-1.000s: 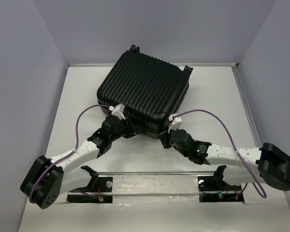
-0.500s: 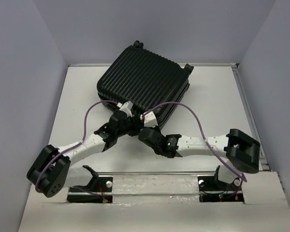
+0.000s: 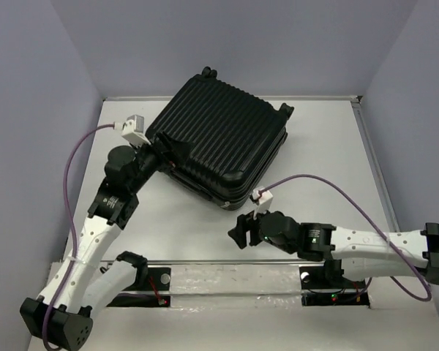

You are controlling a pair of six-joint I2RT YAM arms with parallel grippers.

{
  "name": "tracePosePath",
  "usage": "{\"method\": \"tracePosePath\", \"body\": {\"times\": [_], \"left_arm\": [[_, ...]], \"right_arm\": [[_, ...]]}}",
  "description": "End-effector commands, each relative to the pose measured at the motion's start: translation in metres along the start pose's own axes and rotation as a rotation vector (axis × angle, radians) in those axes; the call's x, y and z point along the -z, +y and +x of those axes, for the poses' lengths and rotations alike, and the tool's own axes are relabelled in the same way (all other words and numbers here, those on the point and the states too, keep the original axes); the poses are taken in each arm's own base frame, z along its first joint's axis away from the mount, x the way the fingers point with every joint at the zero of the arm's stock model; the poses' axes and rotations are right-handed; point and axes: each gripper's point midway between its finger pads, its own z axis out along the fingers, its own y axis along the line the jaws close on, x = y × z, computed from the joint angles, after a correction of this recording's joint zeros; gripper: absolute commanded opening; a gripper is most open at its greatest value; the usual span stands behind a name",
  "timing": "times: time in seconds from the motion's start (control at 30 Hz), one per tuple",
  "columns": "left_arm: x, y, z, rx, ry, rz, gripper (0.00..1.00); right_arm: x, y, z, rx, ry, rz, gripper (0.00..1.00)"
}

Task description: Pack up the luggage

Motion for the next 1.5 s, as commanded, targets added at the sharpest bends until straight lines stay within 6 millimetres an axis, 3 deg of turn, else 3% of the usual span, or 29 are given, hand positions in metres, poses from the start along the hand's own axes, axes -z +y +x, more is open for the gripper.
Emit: {"method": "tracePosePath", "body": {"times": [0.0, 0.03, 0.07, 0.1, 0.13, 0.2, 0.23, 0.3, 0.33, 0.37, 0.53, 0.6, 0.63, 0.7, 0.77, 0.87, 0.97, 1.0, 1.03, 1.07, 1.1, 1.13, 1.2, 1.23, 1.3, 1.33, 1.4, 1.43, 1.47], "left_arm": [[-0.005, 0.01, -0.025, -0.083, 0.019, -0.054, 0.99], [-0.015, 0.023, -0.042, -0.075, 0.005, -0.092, 0.99], [-0.02, 0.028, -0.049, -0.066, 0.008, -0.089, 0.98], [-0.03, 0.052, -0.064, -0.038, -0.004, -0.147, 0.96], [-0.034, 0.063, -0.073, -0.022, -0.015, -0.167, 0.92], [-0.04, 0.08, -0.092, 0.024, -0.058, -0.188, 0.87], [-0.042, 0.085, -0.102, 0.045, -0.078, -0.198, 0.85], [-0.044, 0.112, -0.133, 0.095, -0.148, -0.24, 0.76], [-0.052, 0.13, -0.133, 0.128, -0.138, -0.269, 0.75], [-0.051, 0.14, -0.146, 0.142, -0.174, -0.279, 0.75], [-0.089, 0.203, -0.151, 0.258, -0.147, -0.366, 0.76], [-0.104, 0.211, -0.152, 0.268, -0.118, -0.352, 0.76], [-0.117, 0.231, -0.137, 0.299, -0.071, -0.369, 0.76], [-0.133, 0.24, -0.122, 0.323, -0.01, -0.339, 0.76], [-0.158, 0.256, -0.096, 0.335, 0.093, -0.32, 0.76], [-0.172, 0.274, -0.05, 0.38, 0.191, -0.349, 0.76], [-0.175, 0.261, -0.034, 0.391, 0.191, -0.318, 0.76], [-0.167, 0.262, -0.012, 0.424, 0.216, -0.329, 0.76], [-0.164, 0.256, -0.007, 0.437, 0.21, -0.316, 0.76], [-0.16, 0.24, -0.019, 0.416, 0.158, -0.274, 0.75], [-0.154, 0.233, -0.017, 0.448, 0.142, -0.263, 0.75], [-0.14, 0.237, 0.009, 0.481, 0.166, -0.288, 0.75], [-0.122, 0.22, 0.003, 0.457, 0.102, -0.268, 0.75], [-0.105, 0.227, 0.032, 0.491, 0.125, -0.305, 0.75], [-0.084, 0.215, 0.029, 0.453, 0.068, -0.3, 0.75], [-0.065, 0.211, 0.044, 0.452, 0.064, -0.308, 0.75], [-0.048, 0.207, 0.052, 0.441, 0.038, -0.306, 0.75], [-0.034, 0.209, 0.073, 0.458, 0.06, -0.325, 0.75], [-0.025, 0.197, 0.066, 0.434, 0.02, -0.293, 0.75]], "right_arm": [[0.027, -0.016, 0.016, -0.085, 0.074, 0.015, 0.63], [0.029, -0.028, 0.01, -0.099, 0.051, 0.05, 0.52], [0.029, -0.046, -0.01, -0.147, 0.0, 0.093, 0.29], [0.029, -0.053, -0.016, -0.157, -0.006, 0.101, 0.17], [0.028, -0.063, -0.025, -0.173, -0.028, 0.128, 0.08], [0.022, -0.087, -0.041, -0.189, -0.058, 0.205, 0.07], [0.019, -0.11, -0.051, -0.215, -0.08, 0.275, 0.07], [0.007, -0.124, -0.06, -0.203, -0.077, 0.3, 0.07], [0.002, -0.135, -0.07, -0.216, -0.095, 0.3, 0.07], [-0.001, -0.143, -0.074, -0.226, -0.103, 0.313, 0.07], [-0.018, -0.175, -0.093, -0.275, -0.135, 0.361, 0.07], [-0.026, -0.187, -0.089, -0.3, -0.117, 0.371, 0.07], [-0.028, -0.19, -0.091, -0.31, -0.125, 0.374, 0.07], [-0.035, -0.2, -0.095, -0.328, -0.135, 0.382, 0.07], [-0.041, -0.202, -0.101, -0.332, -0.15, 0.375, 0.07], [-0.049, -0.216, -0.118, -0.348, -0.166, 0.395, 0.07], [-0.055, -0.219, -0.131, -0.35, -0.177, 0.373, 0.07], [-0.056, -0.219, -0.147, -0.344, -0.2, 0.36, 0.07], [-0.061, -0.217, -0.151, -0.328, -0.197, 0.338, 0.07], [-0.072, -0.212, -0.15, -0.3, -0.165, 0.294, 0.07], [-0.078, -0.208, -0.155, -0.285, -0.156, 0.264, 0.07], [-0.083, -0.201, -0.173, -0.265, -0.172, 0.227, 0.07], [-0.101, -0.19, -0.172, -0.229, -0.124, 0.138, 0.07], [-0.106, -0.186, -0.176, -0.218, -0.118, 0.108, 0.07], [-0.119, -0.175, -0.185, -0.197, -0.095, 0.029, 0.07], [-0.122, -0.172, -0.187, -0.202, -0.079, 0.014, 0.07], [-0.131, -0.165, -0.199, -0.206, -0.068, -0.031, 0.09], [-0.134, -0.163, -0.203, -0.207, -0.065, -0.041, 0.1], [-0.135, -0.162, -0.203, -0.22, -0.046, -0.043, 0.11]]}}
